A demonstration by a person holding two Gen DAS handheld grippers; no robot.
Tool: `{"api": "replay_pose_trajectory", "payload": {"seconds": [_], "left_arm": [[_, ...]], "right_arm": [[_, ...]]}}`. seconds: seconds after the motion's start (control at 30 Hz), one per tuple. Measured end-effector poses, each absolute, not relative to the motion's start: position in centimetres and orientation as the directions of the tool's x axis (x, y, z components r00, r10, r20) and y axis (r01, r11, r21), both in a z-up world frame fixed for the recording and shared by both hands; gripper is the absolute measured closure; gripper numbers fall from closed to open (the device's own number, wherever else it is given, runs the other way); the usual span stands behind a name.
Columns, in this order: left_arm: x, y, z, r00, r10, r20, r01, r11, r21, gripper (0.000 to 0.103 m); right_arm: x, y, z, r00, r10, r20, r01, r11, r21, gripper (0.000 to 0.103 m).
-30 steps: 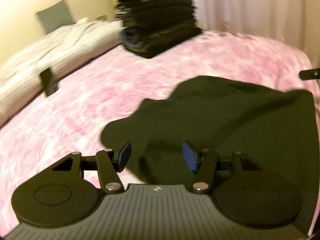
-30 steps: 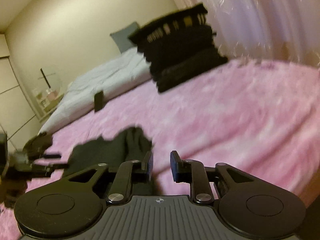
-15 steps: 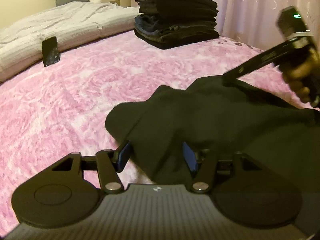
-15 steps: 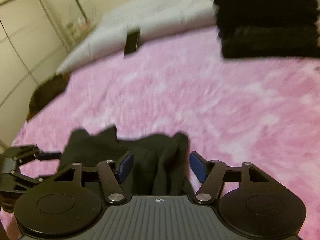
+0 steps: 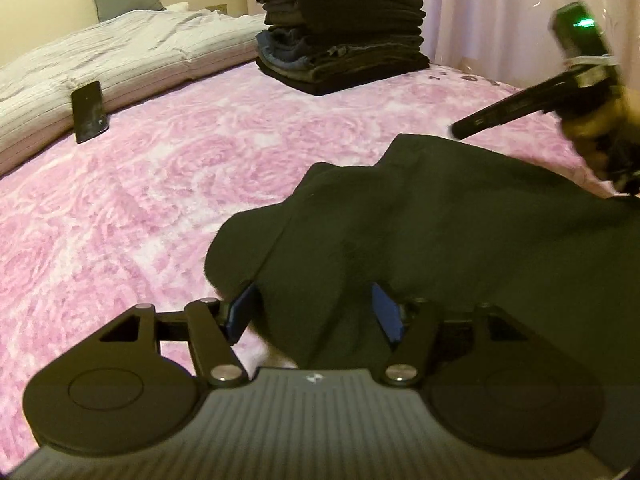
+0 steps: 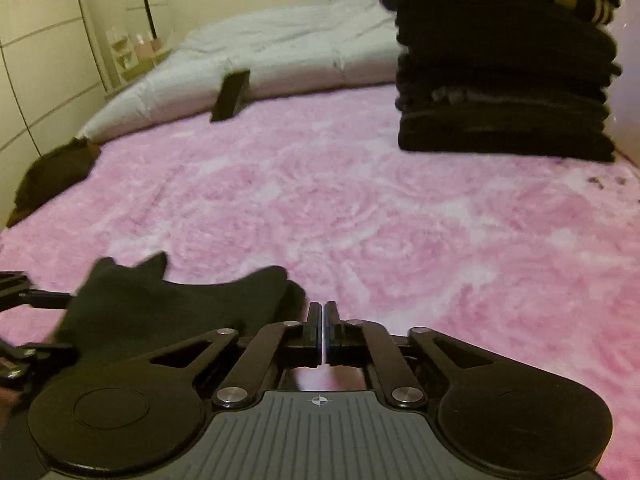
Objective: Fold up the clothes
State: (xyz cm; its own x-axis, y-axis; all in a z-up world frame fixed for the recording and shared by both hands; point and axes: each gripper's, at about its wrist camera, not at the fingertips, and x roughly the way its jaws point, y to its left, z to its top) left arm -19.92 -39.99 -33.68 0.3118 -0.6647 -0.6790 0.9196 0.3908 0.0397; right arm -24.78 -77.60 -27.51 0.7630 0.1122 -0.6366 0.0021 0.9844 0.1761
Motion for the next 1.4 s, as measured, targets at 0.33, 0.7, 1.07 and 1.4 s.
{"api": "replay_pose_trajectory", "payload": {"seconds": [0.33,0.7,1.07,1.4], "left_arm": [[-21.9,-38.6,-33.3,0.341,-0.617,-0.709,0.903,0.425,0.064,0.044],[-25.2,-35.4,-30.9,0.390,-0.633,-0.668,0.915,0.350,0.203,0.044],[-28.1,-31.7,-31.6,0.411,-0.658,-0.630,0.902,0.196,0.384,0.042],[-29.4,-29.2,-33.3,0.385,-0.731,-0.563,0.816,-0.016,0.579,0.034]], "right_arm": [[-38.6,-74.2,-27.6,0.795,0.303,-0.525,-0.003,0.868,0.497,0.041],[-45.6,-70.4,-28.2,0.839,0.213,-0.501,0.021,0.906,0.422,0.047],[-43.6,-55.8,-25.1,0.774,0.205,-0.599,-0.222,0.974,0.046,0.027],[-37.7,-48.0,-32.2,0.639,-0.049,-0.768,-0.349,0.871,-0.346,0.073]]}}
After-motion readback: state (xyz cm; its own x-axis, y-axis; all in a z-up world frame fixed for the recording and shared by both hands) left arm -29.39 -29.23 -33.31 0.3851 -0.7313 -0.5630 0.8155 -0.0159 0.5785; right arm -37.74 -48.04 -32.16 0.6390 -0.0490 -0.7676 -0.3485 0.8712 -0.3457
